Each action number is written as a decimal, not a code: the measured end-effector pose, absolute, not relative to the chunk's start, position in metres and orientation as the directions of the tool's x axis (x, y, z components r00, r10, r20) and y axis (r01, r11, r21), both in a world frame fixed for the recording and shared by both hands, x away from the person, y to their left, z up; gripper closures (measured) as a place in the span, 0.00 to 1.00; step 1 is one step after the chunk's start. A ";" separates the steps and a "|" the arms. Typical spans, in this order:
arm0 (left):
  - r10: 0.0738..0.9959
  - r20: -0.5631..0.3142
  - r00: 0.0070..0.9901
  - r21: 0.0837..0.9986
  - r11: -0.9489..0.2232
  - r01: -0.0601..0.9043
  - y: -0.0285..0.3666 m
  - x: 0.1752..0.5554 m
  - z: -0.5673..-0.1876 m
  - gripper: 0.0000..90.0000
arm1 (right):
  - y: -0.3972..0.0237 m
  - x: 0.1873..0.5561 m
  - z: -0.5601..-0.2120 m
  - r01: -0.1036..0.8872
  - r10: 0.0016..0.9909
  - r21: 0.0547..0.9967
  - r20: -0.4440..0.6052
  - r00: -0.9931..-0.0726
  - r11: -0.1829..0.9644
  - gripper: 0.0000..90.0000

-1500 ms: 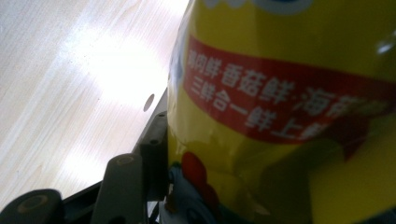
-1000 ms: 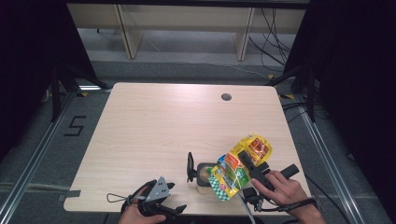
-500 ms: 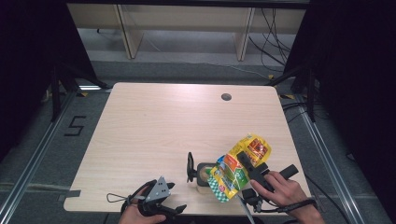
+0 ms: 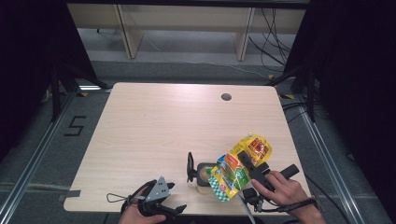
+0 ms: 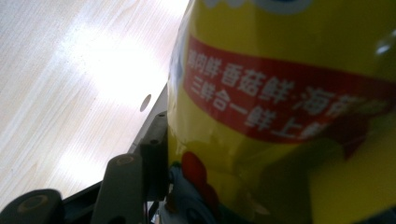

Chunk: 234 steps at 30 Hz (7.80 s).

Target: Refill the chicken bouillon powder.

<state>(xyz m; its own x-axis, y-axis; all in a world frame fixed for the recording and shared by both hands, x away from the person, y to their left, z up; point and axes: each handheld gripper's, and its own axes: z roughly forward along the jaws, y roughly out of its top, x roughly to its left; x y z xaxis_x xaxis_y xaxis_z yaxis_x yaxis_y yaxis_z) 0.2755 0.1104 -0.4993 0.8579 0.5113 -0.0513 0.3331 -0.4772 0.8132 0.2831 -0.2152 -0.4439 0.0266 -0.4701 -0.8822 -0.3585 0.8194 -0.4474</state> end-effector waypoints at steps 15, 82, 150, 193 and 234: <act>0.523 -0.059 0.850 0.807 -0.476 0.349 0.111 0.274 -0.499 0.20 | -0.216 0.285 -0.449 -0.364 -0.492 -0.461 -0.871 0.009 0.810 0.56; 0.521 -0.061 0.852 0.805 -0.478 0.350 0.111 0.275 -0.499 0.20 | -0.217 0.282 -0.443 -0.369 -0.488 -0.458 -0.873 0.013 0.809 0.58; 0.523 -0.058 0.850 0.807 -0.477 0.349 0.111 0.274 -0.499 0.20 | -0.229 0.283 -0.442 -0.393 -0.399 -0.346 -0.915 -0.058 0.852 0.59; 0.526 -0.057 0.849 0.807 -0.476 0.349 0.111 0.275 -0.499 0.20 | -0.263 0.310 -0.454 -0.439 -0.040 0.195 -0.881 -0.471 0.877 0.66; 0.526 -0.058 0.849 0.804 -0.480 0.352 0.111 0.275 -0.499 0.20 | -0.311 0.351 -0.467 -0.172 0.388 0.749 -0.508 -0.769 0.640 0.70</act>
<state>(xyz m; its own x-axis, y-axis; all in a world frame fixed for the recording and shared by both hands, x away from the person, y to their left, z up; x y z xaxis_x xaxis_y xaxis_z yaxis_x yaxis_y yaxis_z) 0.2753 0.1113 -0.4991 0.8486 0.5258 -0.0582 0.3523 -0.4796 0.8037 0.3508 -0.3105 -0.4673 -0.7690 0.3878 -0.5082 -0.1719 0.6403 0.7487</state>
